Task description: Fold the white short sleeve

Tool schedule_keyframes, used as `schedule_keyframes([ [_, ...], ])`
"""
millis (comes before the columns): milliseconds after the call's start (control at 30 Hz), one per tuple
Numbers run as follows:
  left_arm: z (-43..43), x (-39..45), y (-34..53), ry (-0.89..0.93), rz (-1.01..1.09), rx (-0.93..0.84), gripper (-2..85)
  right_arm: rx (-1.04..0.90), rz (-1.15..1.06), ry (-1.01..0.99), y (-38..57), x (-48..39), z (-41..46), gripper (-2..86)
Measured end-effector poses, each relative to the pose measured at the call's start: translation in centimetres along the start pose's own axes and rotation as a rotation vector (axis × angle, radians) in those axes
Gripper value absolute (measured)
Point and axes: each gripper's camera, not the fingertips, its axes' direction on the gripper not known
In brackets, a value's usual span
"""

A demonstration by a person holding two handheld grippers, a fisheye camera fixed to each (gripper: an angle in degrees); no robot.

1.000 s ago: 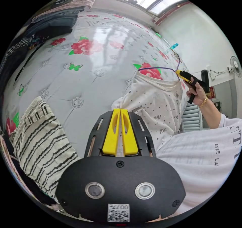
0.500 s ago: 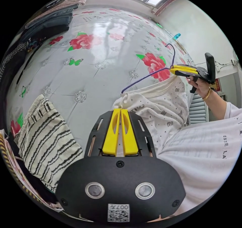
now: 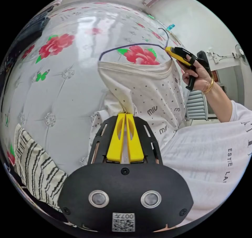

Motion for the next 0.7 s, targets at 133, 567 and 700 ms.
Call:
schedule_keyframes([
  [133,-1.4,0.7,1.2,-0.224,-0.007,0.021,-1.0,0.089,0.068,0.062,-0.5,1.2,-2.0,-0.2],
  [567,-4.4,-4.5,6.8,-0.103,-0.271,0.140,-1.0,0.550,0.214,-0.048,-5.0,5.8,-16.8,0.5],
  [700,-4.4,-3.5,6.0,-0.148,-0.238,0.122,-1.0,0.583,0.187,0.410,-8.7,4.2,-19.9,2.6],
])
